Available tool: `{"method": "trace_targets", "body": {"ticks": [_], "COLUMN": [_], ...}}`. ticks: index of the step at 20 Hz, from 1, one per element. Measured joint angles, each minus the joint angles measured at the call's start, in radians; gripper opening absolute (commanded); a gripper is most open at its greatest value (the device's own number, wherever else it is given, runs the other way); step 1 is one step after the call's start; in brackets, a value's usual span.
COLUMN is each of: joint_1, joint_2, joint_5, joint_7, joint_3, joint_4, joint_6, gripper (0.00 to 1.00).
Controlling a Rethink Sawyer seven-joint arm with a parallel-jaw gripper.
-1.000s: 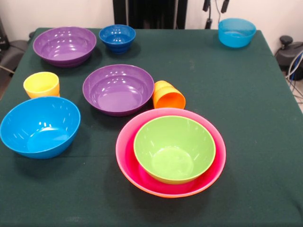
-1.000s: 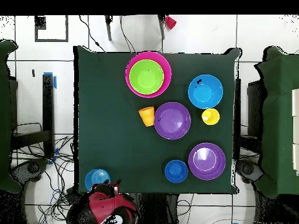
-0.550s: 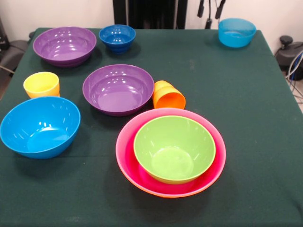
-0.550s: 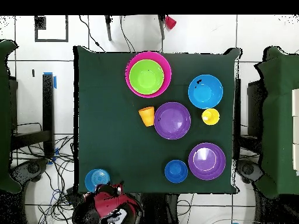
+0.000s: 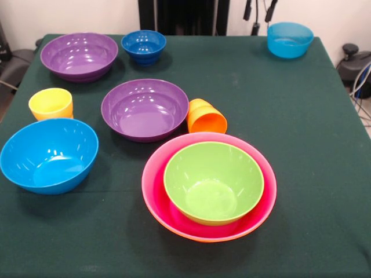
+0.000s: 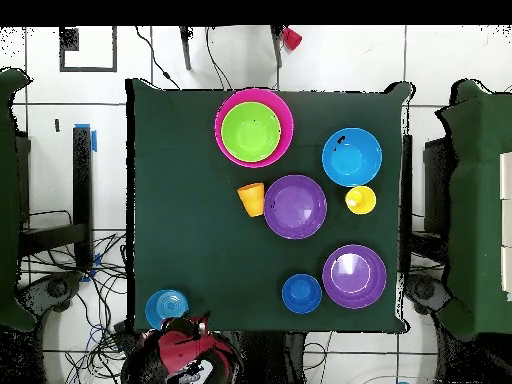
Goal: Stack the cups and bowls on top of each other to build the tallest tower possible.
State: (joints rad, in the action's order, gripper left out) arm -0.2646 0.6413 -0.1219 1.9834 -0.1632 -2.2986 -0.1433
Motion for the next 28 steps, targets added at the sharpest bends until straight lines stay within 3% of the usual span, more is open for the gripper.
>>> {"method": "trace_targets", "body": {"ticks": [13,28], "joint_1": [0.007,0.018], "joint_2": [0.057,-0.021], "joint_5": [0.009,0.011], "joint_7": [0.000,0.001], "joint_3": [0.019,0.039], "joint_4": [-0.006,-0.007], "joint_6": [0.000,-0.018], "gripper": [1.00,1.00]}}
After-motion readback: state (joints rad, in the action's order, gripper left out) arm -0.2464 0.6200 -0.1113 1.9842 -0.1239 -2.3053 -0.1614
